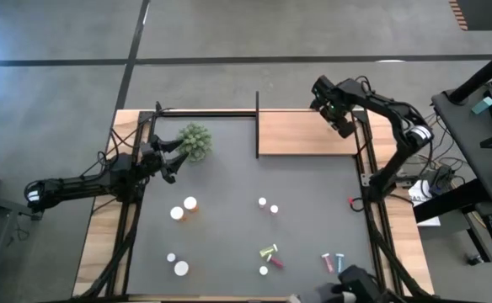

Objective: Pick and place medicine bottles onto shelf by color
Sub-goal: Put the top right yellow pill bottle on the shelf

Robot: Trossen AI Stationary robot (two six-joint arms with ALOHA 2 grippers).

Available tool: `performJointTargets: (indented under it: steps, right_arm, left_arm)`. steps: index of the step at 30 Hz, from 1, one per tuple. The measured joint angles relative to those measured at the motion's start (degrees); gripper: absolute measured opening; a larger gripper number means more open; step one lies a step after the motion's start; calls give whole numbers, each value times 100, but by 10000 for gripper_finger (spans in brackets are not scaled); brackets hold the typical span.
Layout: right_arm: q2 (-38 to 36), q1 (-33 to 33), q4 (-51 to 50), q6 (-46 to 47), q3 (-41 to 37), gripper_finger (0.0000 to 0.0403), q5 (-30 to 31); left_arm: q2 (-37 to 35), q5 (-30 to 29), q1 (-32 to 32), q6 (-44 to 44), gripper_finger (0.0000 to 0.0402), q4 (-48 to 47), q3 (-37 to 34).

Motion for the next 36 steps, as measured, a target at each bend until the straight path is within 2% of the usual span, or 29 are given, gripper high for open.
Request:
performJointTargets:
  steps: [12, 36]
  right_arm:
    - [-47, -236, 184, 634, 0, 123, 26]
    - [21, -283, 318, 972, -2, 123, 872]
  left_arm:
    - [0, 0, 0, 0, 267, 2, 0]
    - [0, 0, 0, 0, 267, 0, 0]
